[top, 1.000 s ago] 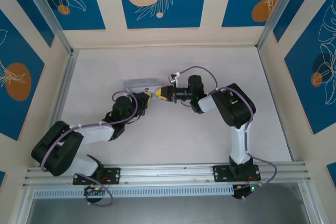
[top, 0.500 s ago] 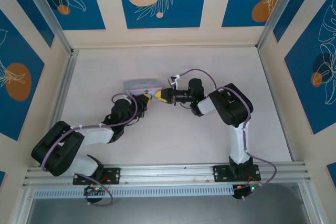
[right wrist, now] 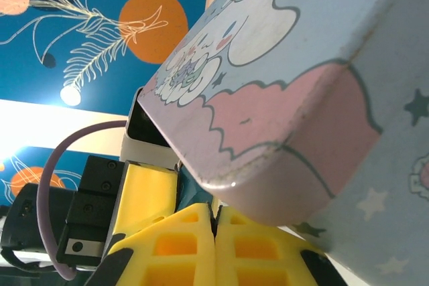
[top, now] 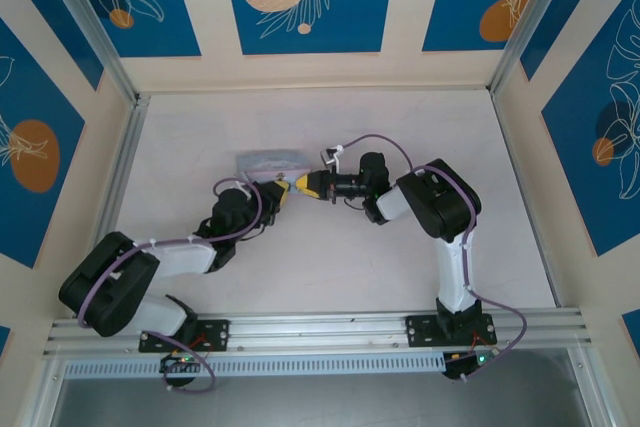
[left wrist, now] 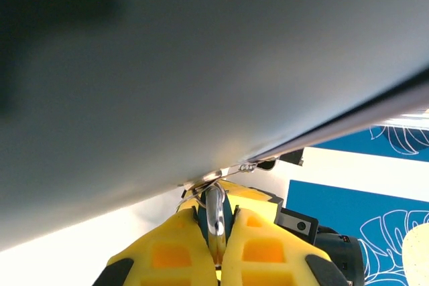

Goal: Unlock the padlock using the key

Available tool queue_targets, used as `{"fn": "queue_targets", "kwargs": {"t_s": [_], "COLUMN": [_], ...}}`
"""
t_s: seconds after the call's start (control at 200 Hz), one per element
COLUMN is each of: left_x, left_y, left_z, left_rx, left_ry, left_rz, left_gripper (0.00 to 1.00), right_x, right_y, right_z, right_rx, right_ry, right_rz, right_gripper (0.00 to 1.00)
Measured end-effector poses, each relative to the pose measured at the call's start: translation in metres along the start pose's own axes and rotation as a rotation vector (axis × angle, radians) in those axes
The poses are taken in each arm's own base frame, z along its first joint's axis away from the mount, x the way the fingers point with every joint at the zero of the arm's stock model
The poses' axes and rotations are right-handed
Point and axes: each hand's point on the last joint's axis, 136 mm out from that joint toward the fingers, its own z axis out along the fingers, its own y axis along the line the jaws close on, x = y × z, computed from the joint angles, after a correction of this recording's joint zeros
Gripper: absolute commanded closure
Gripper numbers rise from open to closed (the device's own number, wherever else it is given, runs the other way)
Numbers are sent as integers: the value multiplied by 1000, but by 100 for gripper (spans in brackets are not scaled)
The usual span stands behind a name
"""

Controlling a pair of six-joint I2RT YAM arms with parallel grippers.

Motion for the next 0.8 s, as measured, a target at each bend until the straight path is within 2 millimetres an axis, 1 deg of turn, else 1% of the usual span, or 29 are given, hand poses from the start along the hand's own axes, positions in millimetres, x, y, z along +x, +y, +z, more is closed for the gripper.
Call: {"fn": "queue_targets", "kwargs": {"t_s": [0.115, 0.245, 0.36, 0.495, 0.61, 0.705, 0.8], "left_x": [-1, -9, -9, -7, -8, -9, -8], "left_y": [0, -2, -6, -4, 1, 3, 2], "left_z": [0, 0, 0, 0, 0, 0, 0], "left_rx": [0, 9, 25, 17, -3, -12, -10], "left_ry": [-7, -42, -46, -33, -38, -42, -40], "left_rz": [6, 5, 6, 6, 5, 5, 6], "left_gripper": [100, 100, 100, 100, 100, 100, 100], "right_x": [-2, -7, -9, -6, -5, -5, -5], "right_y": [3, 7, 10, 5, 0, -3, 0], "right_z": [4, 11, 10, 8, 12, 13, 12], "right_rx": [-1, 55, 96, 89, 70, 102, 146], "right_ry": [9, 19, 10, 2, 3, -11, -30], "right_rz": [17, 29, 17, 28, 48, 62, 56], "right_gripper": [100, 100, 100, 100, 100, 100, 100]}}
